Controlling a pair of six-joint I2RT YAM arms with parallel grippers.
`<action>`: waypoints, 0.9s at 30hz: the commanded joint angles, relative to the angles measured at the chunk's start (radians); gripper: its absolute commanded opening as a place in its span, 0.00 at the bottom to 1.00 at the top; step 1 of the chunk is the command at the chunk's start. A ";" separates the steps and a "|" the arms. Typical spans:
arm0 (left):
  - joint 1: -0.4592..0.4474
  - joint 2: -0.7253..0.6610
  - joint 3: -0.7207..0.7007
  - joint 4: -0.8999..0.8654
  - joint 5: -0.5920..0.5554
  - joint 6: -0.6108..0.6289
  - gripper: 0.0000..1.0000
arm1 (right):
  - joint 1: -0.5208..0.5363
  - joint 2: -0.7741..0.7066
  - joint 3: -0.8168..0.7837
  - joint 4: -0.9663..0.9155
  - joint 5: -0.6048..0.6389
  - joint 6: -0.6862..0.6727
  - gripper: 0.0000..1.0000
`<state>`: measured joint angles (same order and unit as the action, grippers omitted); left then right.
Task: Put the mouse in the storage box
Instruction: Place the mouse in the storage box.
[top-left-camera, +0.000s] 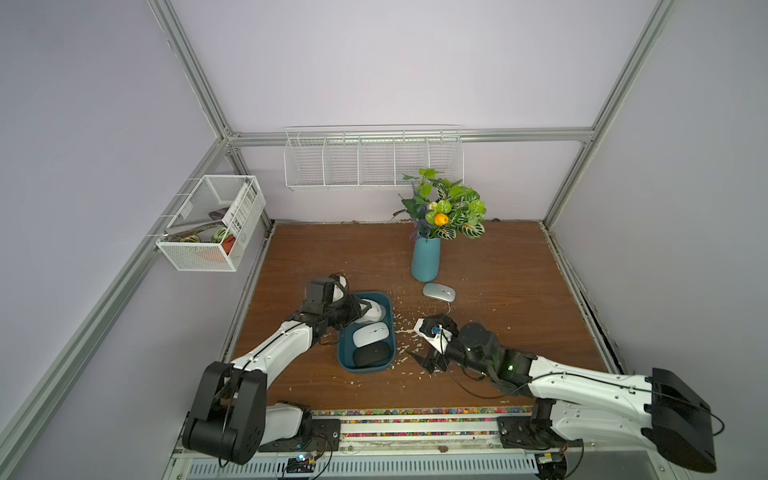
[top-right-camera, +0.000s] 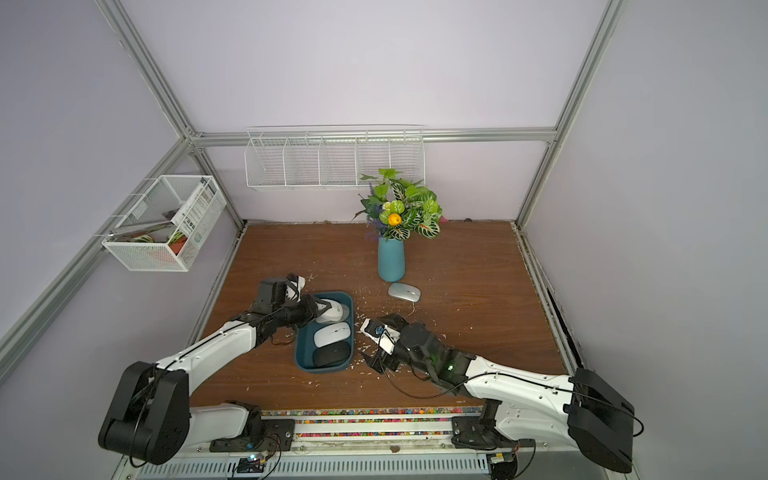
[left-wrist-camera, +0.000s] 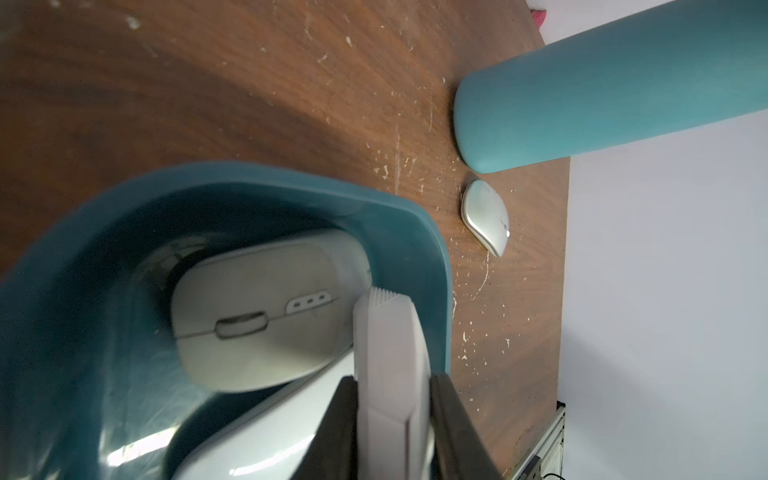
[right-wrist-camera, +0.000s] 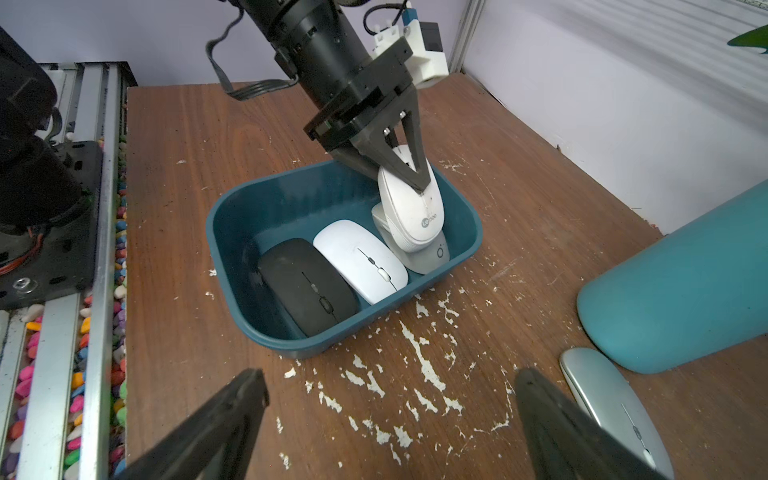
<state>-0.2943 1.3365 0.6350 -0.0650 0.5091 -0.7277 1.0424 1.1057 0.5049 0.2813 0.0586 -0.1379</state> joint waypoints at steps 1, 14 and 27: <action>0.005 0.049 0.030 0.065 0.052 0.016 0.00 | 0.006 0.007 -0.014 0.028 0.020 0.020 0.97; 0.005 0.122 0.038 0.051 0.018 0.028 0.33 | 0.006 0.002 -0.021 0.038 0.030 0.023 0.97; 0.005 0.012 0.129 -0.209 -0.178 0.077 0.71 | 0.006 0.008 -0.018 0.039 0.056 0.031 0.97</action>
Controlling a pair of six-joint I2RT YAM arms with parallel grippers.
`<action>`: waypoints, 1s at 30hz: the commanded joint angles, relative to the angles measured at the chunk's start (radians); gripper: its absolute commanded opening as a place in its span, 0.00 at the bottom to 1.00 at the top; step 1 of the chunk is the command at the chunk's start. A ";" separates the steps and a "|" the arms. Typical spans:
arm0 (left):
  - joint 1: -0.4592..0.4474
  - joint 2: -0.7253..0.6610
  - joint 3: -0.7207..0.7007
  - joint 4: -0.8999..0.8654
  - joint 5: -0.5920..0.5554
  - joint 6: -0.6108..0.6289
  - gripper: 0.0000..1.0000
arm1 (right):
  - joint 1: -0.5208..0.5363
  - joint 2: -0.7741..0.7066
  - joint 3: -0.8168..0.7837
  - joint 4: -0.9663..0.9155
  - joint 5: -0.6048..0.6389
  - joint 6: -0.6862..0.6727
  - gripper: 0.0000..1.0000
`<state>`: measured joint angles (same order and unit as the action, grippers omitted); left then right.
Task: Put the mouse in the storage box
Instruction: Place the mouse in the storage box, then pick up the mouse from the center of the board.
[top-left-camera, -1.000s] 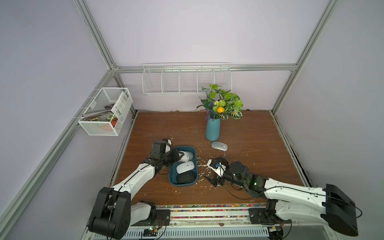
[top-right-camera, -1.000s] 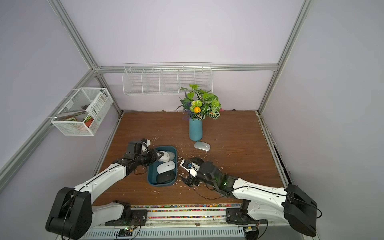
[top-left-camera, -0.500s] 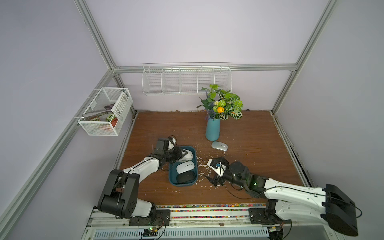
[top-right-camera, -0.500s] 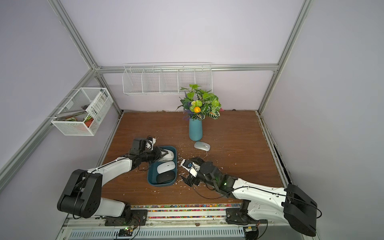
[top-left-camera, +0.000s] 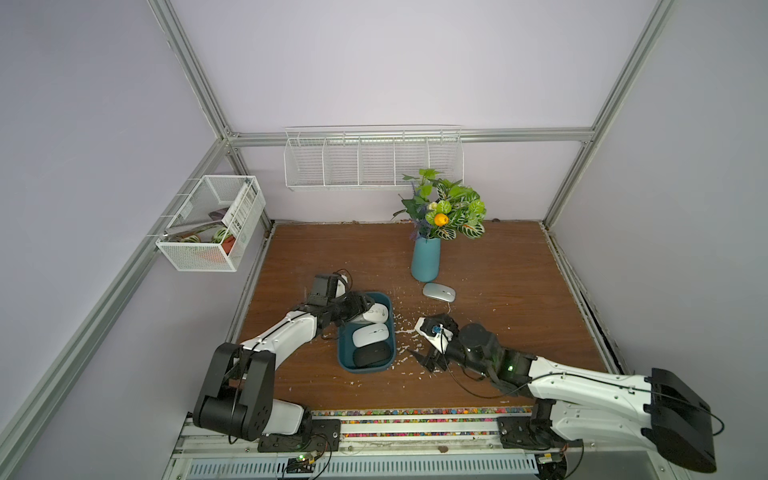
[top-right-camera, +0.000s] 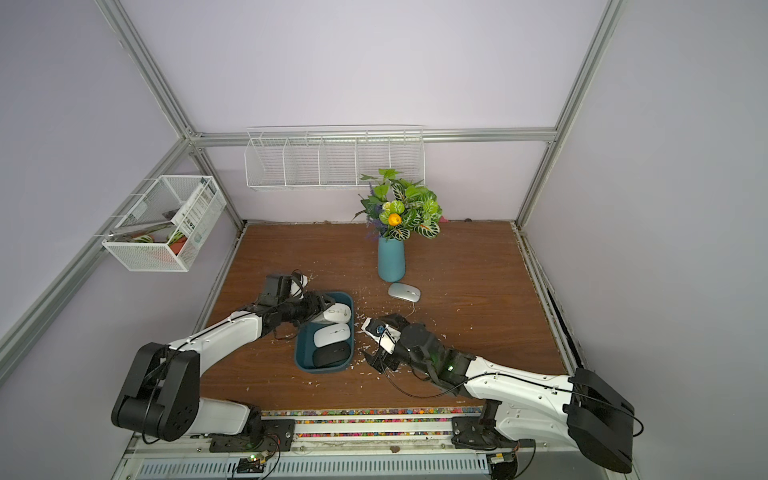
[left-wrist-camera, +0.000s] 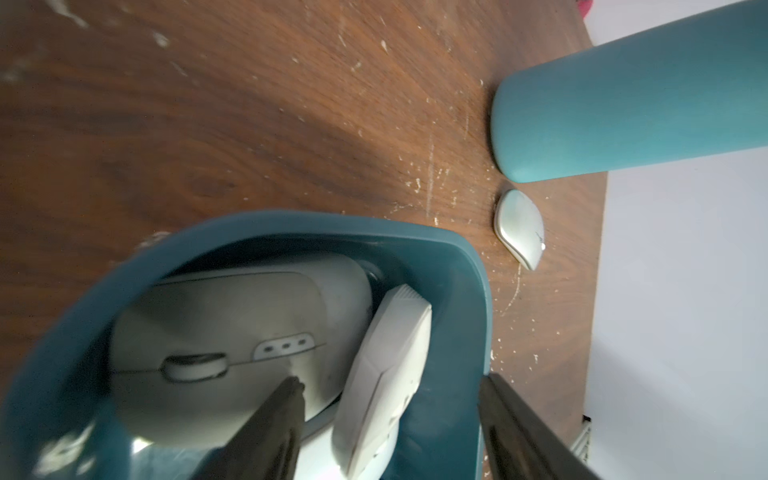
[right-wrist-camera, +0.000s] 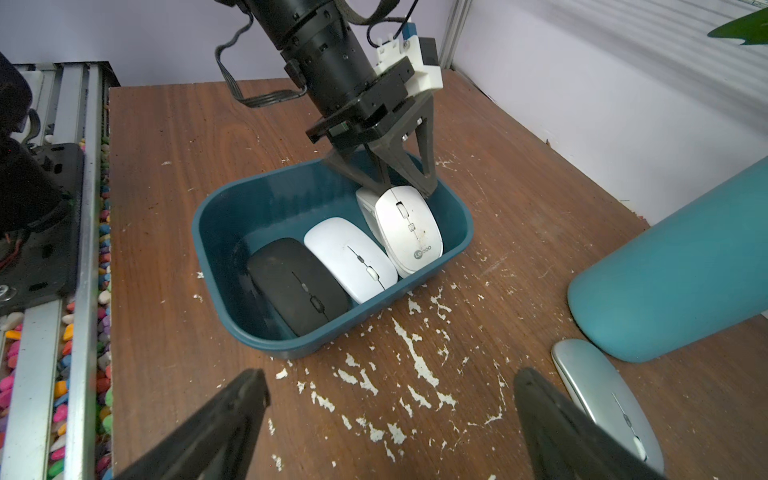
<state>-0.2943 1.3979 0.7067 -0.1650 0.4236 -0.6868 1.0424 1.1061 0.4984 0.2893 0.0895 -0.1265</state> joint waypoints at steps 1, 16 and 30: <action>0.006 -0.071 0.078 -0.151 -0.129 0.046 0.72 | 0.005 0.009 -0.010 0.030 0.038 0.025 0.97; 0.005 -0.534 0.092 -0.402 -0.194 0.161 0.75 | -0.339 0.140 0.215 -0.349 0.112 0.392 0.97; 0.005 -0.614 0.013 -0.390 -0.135 0.171 0.75 | -0.665 0.314 0.299 -0.444 -0.271 0.394 0.97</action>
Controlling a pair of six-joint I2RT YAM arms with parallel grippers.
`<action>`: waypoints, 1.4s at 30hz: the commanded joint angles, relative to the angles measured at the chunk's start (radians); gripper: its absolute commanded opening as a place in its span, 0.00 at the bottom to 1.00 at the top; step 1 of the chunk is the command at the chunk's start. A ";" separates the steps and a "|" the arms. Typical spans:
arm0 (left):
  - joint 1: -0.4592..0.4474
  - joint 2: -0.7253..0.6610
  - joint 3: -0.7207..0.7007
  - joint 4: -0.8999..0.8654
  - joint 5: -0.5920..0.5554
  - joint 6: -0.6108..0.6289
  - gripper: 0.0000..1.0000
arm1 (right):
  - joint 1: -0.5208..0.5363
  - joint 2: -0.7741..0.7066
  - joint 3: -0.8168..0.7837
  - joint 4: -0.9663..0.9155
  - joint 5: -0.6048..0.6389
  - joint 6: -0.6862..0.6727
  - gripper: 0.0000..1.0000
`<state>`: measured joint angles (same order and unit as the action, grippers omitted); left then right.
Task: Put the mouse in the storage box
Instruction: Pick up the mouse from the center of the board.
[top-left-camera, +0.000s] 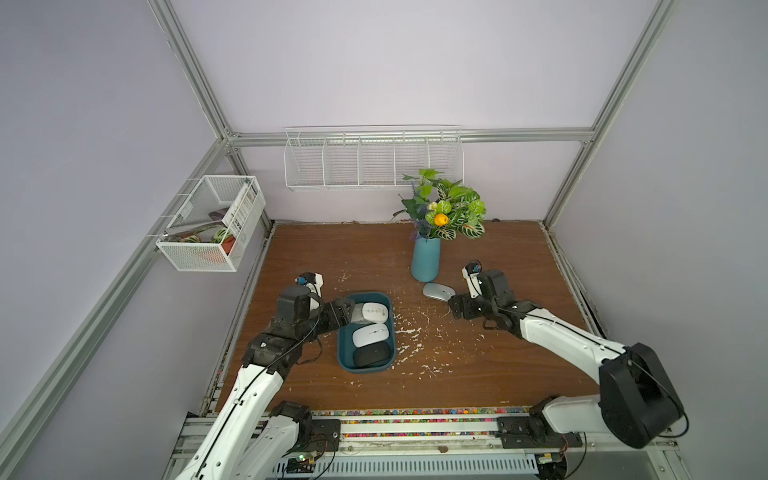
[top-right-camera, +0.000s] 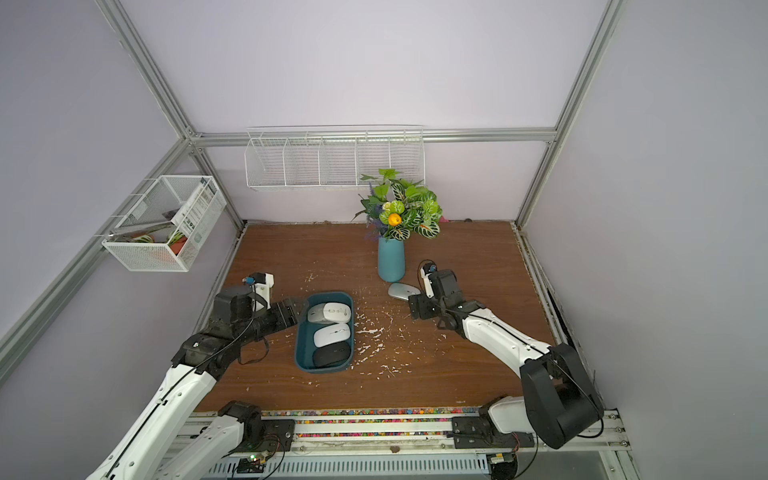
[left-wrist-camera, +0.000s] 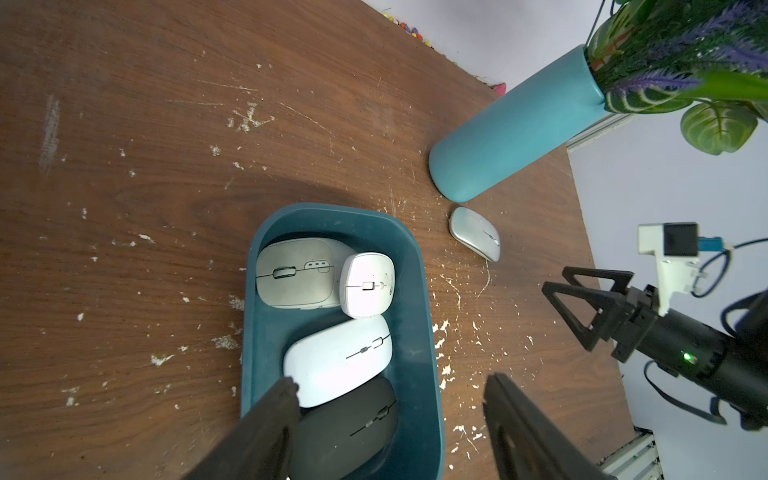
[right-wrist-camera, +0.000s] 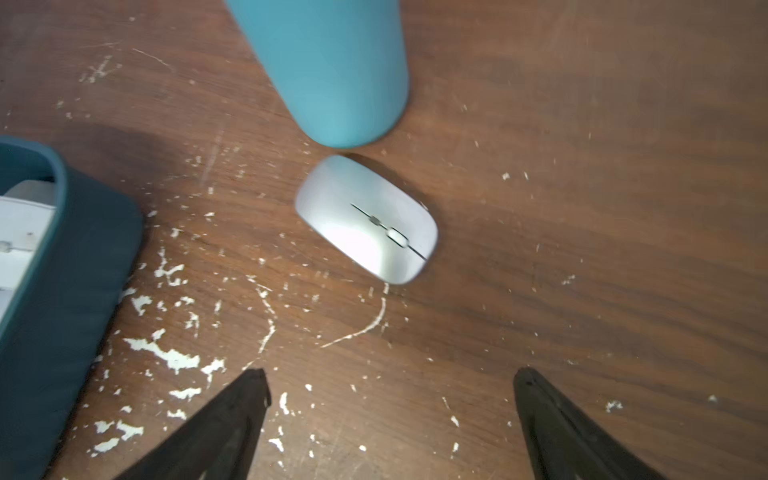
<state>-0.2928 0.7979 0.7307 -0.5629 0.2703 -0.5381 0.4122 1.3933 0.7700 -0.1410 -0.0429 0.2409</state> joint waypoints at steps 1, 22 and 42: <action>0.004 -0.013 -0.013 0.010 0.022 0.023 0.75 | -0.054 0.045 0.029 -0.001 -0.175 0.039 0.97; 0.002 -0.022 -0.025 0.026 0.057 0.031 0.74 | -0.212 0.508 0.386 0.023 -0.497 0.152 0.90; 0.002 -0.023 -0.027 0.029 0.057 0.032 0.74 | -0.080 0.526 0.355 -0.042 -0.445 0.230 0.87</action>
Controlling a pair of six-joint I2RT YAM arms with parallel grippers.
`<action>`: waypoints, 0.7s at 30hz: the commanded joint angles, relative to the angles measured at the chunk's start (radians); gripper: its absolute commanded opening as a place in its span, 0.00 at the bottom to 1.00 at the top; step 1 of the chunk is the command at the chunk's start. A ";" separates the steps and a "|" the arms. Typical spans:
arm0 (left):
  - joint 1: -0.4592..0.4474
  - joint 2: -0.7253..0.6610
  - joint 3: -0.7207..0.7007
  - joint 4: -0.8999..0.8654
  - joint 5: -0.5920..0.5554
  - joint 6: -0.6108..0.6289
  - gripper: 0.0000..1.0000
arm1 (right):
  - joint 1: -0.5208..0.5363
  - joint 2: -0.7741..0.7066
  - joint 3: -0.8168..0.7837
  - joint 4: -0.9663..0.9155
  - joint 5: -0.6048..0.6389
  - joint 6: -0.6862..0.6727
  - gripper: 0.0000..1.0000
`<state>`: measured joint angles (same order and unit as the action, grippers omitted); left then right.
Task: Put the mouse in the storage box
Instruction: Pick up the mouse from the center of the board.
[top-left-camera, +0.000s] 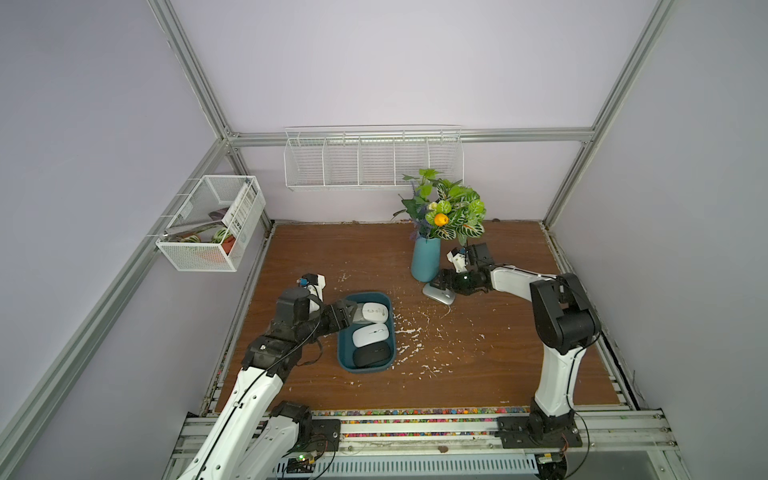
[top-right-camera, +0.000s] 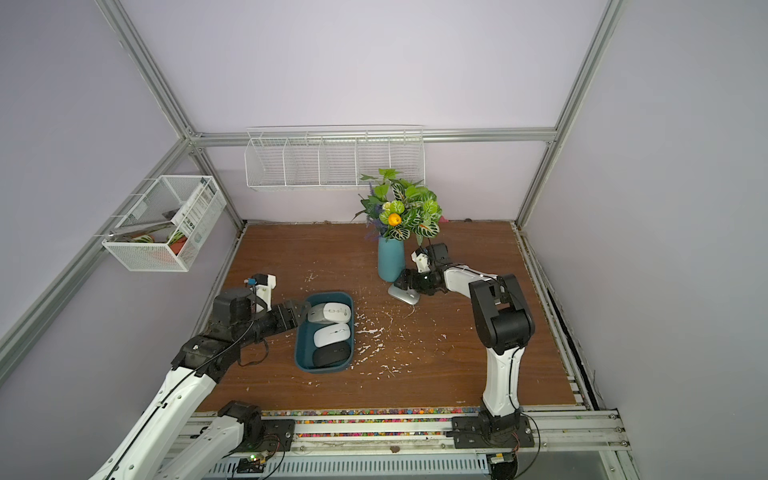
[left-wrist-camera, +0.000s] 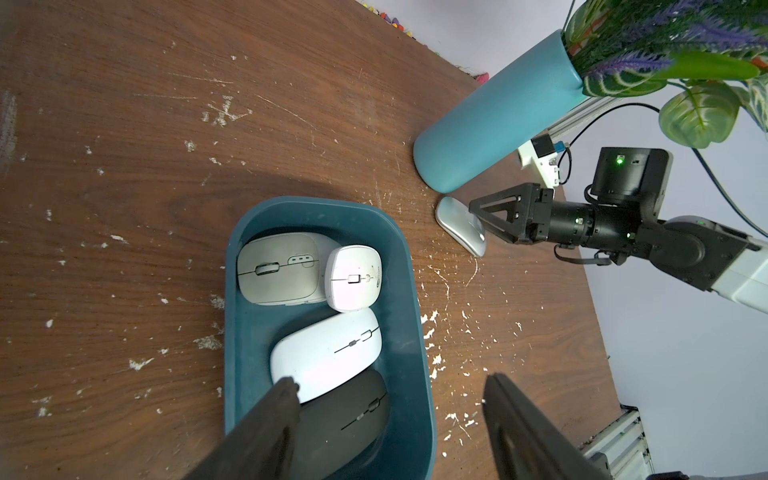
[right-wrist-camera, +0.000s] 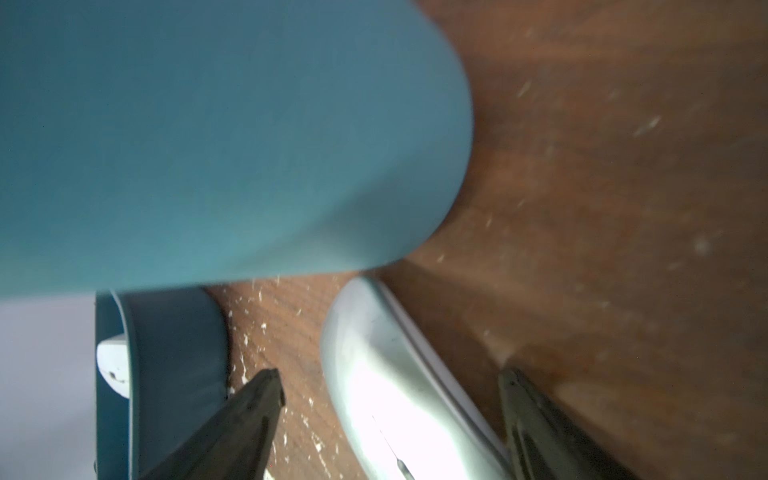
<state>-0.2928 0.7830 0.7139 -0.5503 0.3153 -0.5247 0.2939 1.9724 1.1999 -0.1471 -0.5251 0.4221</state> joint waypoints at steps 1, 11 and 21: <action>0.003 -0.008 -0.009 0.015 0.010 0.019 0.74 | 0.056 -0.070 -0.097 -0.042 0.060 0.059 0.87; 0.002 -0.013 -0.012 0.018 0.012 0.017 0.74 | 0.270 -0.054 -0.012 -0.297 0.465 0.113 0.87; 0.001 -0.004 -0.011 0.015 0.010 0.015 0.74 | 0.358 0.097 0.142 -0.480 0.676 0.274 0.85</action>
<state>-0.2928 0.7815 0.7136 -0.5499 0.3157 -0.5247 0.6369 1.9995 1.3506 -0.5011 0.0494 0.6201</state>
